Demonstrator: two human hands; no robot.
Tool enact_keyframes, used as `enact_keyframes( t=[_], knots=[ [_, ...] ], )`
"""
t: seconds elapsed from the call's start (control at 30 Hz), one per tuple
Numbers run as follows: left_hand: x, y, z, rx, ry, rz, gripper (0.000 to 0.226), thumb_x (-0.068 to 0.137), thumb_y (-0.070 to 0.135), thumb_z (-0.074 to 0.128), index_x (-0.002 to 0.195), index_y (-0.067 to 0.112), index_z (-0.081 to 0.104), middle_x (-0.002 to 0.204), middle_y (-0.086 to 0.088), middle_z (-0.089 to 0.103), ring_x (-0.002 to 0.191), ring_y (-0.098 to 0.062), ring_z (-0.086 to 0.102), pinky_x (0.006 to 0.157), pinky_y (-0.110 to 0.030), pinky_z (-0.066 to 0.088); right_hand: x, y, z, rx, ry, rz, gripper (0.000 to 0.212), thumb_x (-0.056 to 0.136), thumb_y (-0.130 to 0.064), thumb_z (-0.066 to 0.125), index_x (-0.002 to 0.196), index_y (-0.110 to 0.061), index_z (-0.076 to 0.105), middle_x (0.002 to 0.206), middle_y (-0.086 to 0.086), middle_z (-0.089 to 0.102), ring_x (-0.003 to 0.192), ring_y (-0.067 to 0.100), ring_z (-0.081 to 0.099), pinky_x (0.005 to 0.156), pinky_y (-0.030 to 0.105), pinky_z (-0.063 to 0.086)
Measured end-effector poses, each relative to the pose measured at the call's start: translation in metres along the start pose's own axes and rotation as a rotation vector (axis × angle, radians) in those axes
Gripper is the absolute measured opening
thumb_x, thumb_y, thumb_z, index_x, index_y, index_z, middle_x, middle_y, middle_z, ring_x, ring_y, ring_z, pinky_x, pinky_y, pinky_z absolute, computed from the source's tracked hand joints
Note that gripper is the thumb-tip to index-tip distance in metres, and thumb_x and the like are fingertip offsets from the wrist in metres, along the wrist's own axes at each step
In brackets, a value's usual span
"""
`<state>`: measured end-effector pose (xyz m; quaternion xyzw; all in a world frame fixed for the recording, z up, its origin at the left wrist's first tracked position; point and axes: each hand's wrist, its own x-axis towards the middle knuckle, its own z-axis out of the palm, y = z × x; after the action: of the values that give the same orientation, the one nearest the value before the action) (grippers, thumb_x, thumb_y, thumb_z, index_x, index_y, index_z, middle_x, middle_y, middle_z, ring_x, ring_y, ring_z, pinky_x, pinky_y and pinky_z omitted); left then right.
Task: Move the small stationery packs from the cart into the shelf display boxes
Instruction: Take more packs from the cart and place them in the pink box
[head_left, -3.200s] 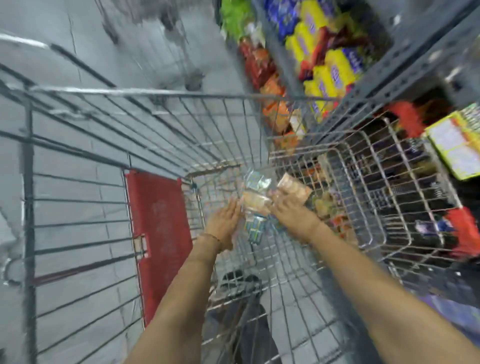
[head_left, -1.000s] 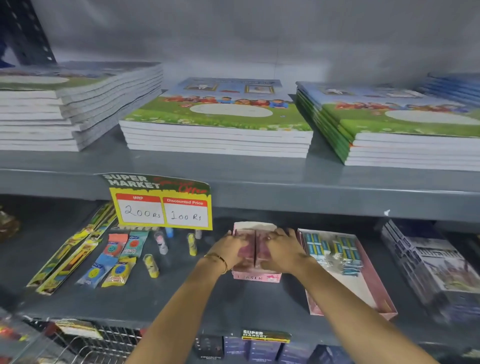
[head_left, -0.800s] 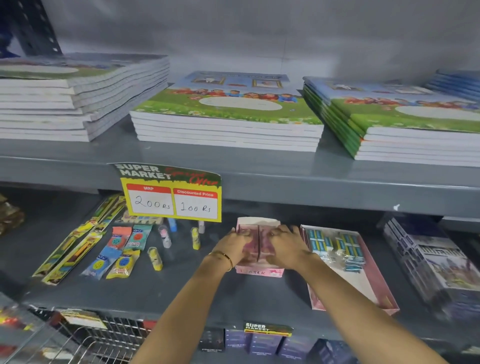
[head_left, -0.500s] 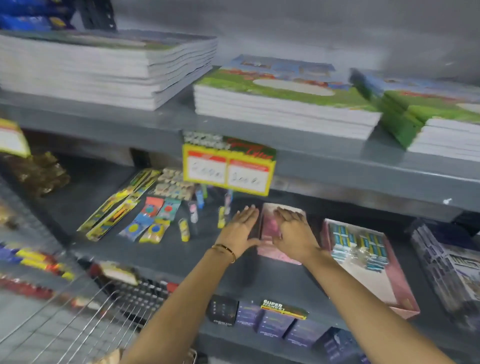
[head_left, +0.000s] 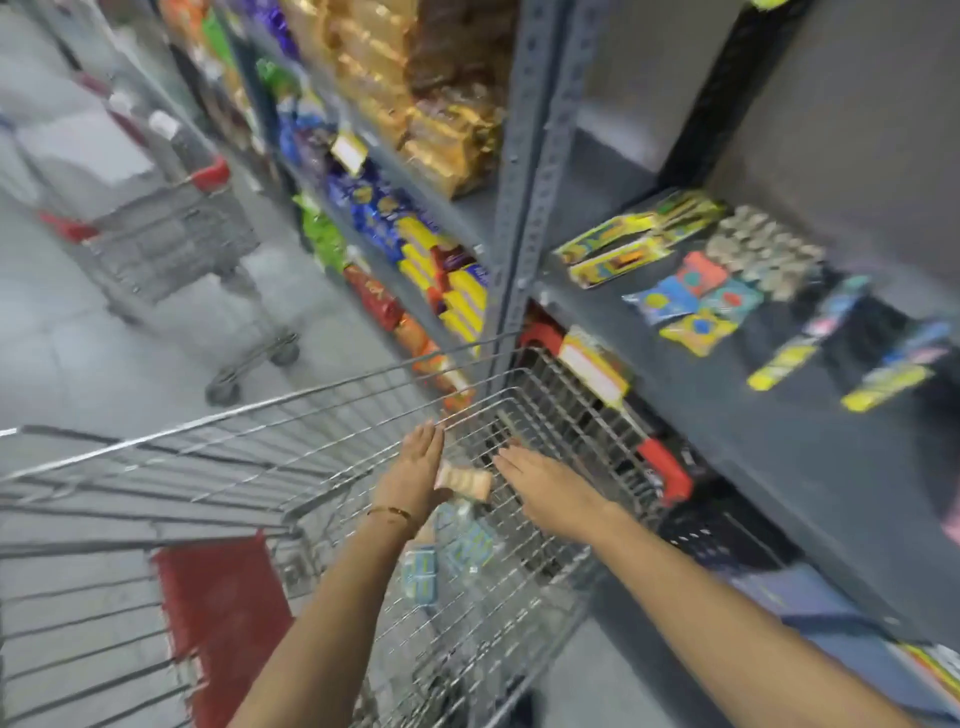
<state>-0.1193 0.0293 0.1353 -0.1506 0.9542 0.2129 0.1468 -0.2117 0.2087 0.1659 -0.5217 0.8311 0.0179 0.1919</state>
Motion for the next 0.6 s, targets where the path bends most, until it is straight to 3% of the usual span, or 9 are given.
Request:
enact_keyframes(
  t=[0.1,0.27,0.33,0.43,0.5,0.6],
  knots=[
    [0.002,-0.056,0.049,-0.004,-0.068,-0.092,0.090,0.087,0.032,0.062,0.147,0.005,0.000,0.159,-0.014,0.000,0.147,-0.026,0.001,0.121,-0.033,0.007,0.053,-0.019,0.044,0.042,-0.115,0.051,0.066,0.087,0.001,0.052,0.146,-0.002,0.022,0.153,0.016,0.029,0.142,0.027,0.026,0.113,0.034,0.029],
    [0.009,-0.100,0.127,-0.197,-0.111,-0.291,0.095,0.084,0.033,0.066,0.147,0.002,0.003,0.158,-0.019,-0.003,0.146,-0.031,-0.001,0.120,-0.036,0.011,0.119,-0.029,0.101,-0.127,-0.207,0.003,0.065,0.089,0.000,0.051,0.147,-0.009,0.022,0.158,0.017,0.017,0.145,0.034,0.017,0.118,0.047,0.023],
    [0.018,-0.102,0.151,-0.321,-0.046,-0.461,0.095,0.081,0.040,0.066,0.145,-0.003,0.011,0.156,-0.023,0.010,0.145,-0.033,0.009,0.120,-0.038,0.014,0.136,-0.024,0.118,-0.199,-0.222,-0.006,0.074,0.085,0.004,0.053,0.148,-0.014,0.018,0.160,0.015,0.007,0.146,0.037,0.009,0.117,0.054,0.020],
    [0.037,-0.096,0.179,-0.463,0.002,-0.604,0.075,0.078,0.047,0.064,0.134,0.001,0.042,0.143,-0.020,0.041,0.134,-0.034,0.032,0.116,-0.039,0.022,0.155,-0.013,0.142,-0.244,-0.297,0.057,0.091,0.084,0.001,0.059,0.150,-0.018,0.001,0.160,0.011,-0.013,0.145,0.043,-0.005,0.115,0.065,0.013],
    [0.047,-0.089,0.192,-0.549,0.022,-0.663,0.084,0.074,0.047,0.070,0.134,-0.004,0.039,0.144,-0.023,0.038,0.135,-0.035,0.031,0.116,-0.038,0.022,0.159,-0.005,0.155,-0.256,-0.314,0.077,0.092,0.085,-0.002,0.059,0.150,-0.019,-0.003,0.159,0.011,-0.017,0.144,0.047,0.003,0.111,0.066,0.023],
    [0.057,-0.083,0.202,-0.547,0.077,-0.725,0.105,0.070,0.045,0.076,0.141,-0.007,0.018,0.149,-0.026,0.026,0.139,-0.035,0.024,0.118,-0.040,0.020,0.158,0.004,0.170,-0.149,-0.253,0.120,0.085,0.085,0.006,0.050,0.150,-0.018,0.001,0.159,0.021,-0.005,0.130,0.044,0.038,0.095,0.052,0.044]
  ],
)
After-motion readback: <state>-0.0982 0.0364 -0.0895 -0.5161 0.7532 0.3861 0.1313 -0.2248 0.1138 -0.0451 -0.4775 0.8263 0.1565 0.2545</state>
